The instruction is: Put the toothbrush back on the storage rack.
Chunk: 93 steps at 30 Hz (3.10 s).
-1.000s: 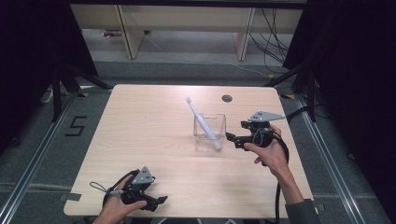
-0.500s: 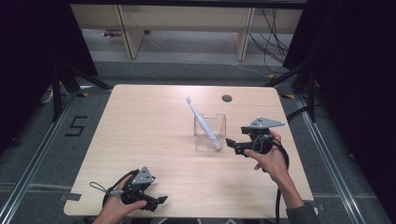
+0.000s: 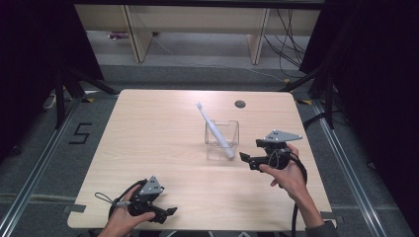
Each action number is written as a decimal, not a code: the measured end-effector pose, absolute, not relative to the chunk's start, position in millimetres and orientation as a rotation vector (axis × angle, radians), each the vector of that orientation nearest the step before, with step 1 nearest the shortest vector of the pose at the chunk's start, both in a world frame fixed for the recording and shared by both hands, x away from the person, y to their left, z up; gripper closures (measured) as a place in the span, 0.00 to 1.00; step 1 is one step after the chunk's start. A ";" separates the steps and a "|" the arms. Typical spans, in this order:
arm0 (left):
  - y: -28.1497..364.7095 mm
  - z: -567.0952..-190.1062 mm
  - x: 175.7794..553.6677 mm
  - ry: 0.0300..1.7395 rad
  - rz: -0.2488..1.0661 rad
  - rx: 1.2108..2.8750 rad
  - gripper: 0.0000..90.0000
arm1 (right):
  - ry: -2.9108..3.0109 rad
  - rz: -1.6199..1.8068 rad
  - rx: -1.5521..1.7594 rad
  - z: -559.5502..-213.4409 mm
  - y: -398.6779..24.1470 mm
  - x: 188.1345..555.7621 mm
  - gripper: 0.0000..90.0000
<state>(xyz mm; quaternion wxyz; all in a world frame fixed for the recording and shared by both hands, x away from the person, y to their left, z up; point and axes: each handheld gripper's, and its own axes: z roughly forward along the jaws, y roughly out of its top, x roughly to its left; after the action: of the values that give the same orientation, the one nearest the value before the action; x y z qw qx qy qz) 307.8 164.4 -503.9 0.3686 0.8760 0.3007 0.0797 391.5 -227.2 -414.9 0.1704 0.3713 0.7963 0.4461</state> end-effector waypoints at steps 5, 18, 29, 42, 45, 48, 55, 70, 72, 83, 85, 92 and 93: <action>163.9 -504.4 307.4 0.787 0.198 2.244 0.17 | 2.258 1.273 1.060 -416.4 -228.6 388.2 0.21; 164.7 -504.4 308.6 0.779 0.217 2.254 0.17 | 2.268 1.262 1.065 -424.7 -232.6 379.3 0.21; 164.7 -504.4 308.5 0.778 0.217 2.254 0.17 | 2.297 1.239 1.066 -430.8 -234.9 372.1 0.21; 164.5 -504.3 308.4 0.779 0.219 2.253 0.17 | 2.313 1.240 1.120 -444.3 -237.7 360.4 0.21; 164.4 -504.4 308.3 0.779 0.218 2.254 0.17 | 2.326 1.232 1.110 -448.4 -240.5 359.4 0.21; 164.4 -504.4 308.3 0.779 0.218 2.254 0.17 | 2.331 1.237 1.133 -452.3 -242.2 357.2 0.21; 164.2 -504.6 308.3 0.778 0.216 2.255 0.17 | 2.333 1.222 1.137 -457.2 -246.1 352.6 0.21; 164.7 -504.2 308.1 0.779 0.212 2.253 0.17 | 2.354 1.215 1.118 -465.3 -250.6 343.0 0.19; 164.9 -504.3 308.4 0.778 0.219 2.256 0.17 | 2.352 1.228 1.141 -467.3 -249.2 340.8 0.19; 164.6 -504.1 308.1 0.774 0.216 2.255 0.17 | 2.401 1.188 1.117 -473.0 -252.2 330.8 0.18; 164.7 -504.1 308.2 0.773 0.218 2.256 0.17 | 2.407 1.193 1.139 -473.5 -252.3 327.9 0.18; 164.5 -503.9 307.6 0.773 0.207 2.255 0.17 | 2.404 1.183 1.120 -476.7 -256.0 323.2 0.18; 164.6 -503.9 307.6 0.773 0.207 2.255 0.17 | 2.401 1.179 1.105 -477.3 -256.6 323.0 0.18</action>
<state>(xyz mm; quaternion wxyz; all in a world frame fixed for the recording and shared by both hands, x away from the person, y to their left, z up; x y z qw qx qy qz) 307.6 164.6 -503.9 0.3658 0.8771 0.3006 0.0807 323.0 -256.6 -477.3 0.1233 0.3789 0.8233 0.4042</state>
